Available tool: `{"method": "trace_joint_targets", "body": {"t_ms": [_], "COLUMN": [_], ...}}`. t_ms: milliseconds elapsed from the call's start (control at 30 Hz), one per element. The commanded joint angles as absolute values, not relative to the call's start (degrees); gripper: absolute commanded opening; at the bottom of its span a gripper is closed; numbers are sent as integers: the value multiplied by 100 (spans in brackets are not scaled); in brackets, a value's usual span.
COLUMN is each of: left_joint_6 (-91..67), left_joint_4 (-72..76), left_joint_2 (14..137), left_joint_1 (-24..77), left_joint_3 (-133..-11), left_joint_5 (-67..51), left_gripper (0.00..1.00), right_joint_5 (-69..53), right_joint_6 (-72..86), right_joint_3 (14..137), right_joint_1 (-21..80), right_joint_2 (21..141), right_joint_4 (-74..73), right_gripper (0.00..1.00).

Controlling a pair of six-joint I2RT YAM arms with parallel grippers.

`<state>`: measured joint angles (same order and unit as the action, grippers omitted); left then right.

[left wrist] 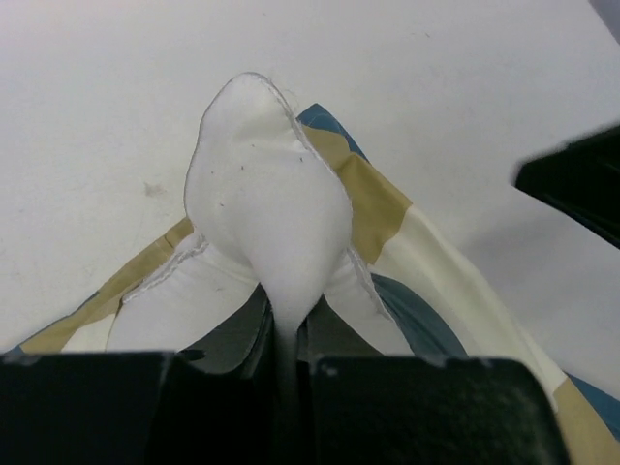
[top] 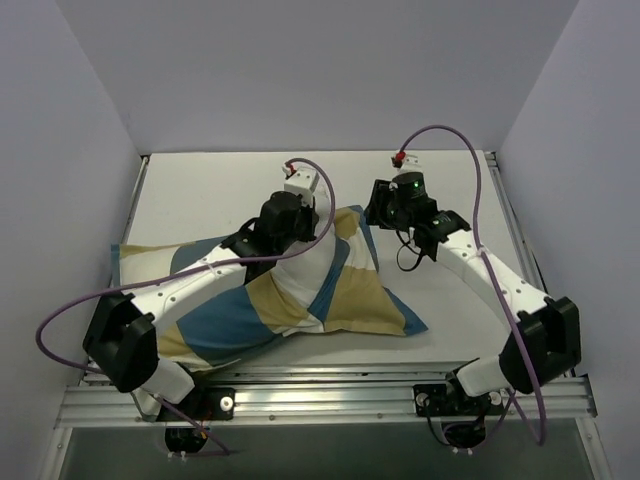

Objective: Remove the pillowcase from the pillow

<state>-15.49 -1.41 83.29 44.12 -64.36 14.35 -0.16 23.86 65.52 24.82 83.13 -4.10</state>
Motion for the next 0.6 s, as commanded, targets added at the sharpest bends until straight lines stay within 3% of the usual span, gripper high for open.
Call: {"method": "trace_joint_targets", "body": {"t_ms": [0,133,167,200,233,300,400,567], "left_joint_6": [-2003,-2250,-2215,-2189,-2119,-2039,-1855,-1565], "left_joint_4": [159,-305,-342,-360,-413,-605,-886,-1292], "left_joint_2": [8770,9036,8974,8869,8625,8334,7692,7119], "left_joint_1": [3966,3797,3814,3823,3858,3876,3893,4051], "left_joint_3": [-7372,-7962,-7989,-7928,-7867,-7700,-7252,-6628], "left_joint_5": [1820,1487,1390,1310,1214,1187,1117,879], "left_gripper": [13,21,37,67,78,89,96,97], "right_joint_5": [632,983,1245,1379,1519,1827,2038,2224], "right_joint_6": [2381,2680,2768,2943,3031,3312,3498,3753], "right_joint_3": [6768,6601,6505,6443,6381,6171,5969,5766], "right_joint_1": [2872,3505,3672,3996,4147,4385,4623,4711], "right_joint_2": [7639,7331,7304,7278,7277,7321,7479,7673], "right_joint_4": [-755,-870,-896,-896,-888,-809,-598,-317], "right_gripper": [43,44,44,45,45,45,45,45]}}
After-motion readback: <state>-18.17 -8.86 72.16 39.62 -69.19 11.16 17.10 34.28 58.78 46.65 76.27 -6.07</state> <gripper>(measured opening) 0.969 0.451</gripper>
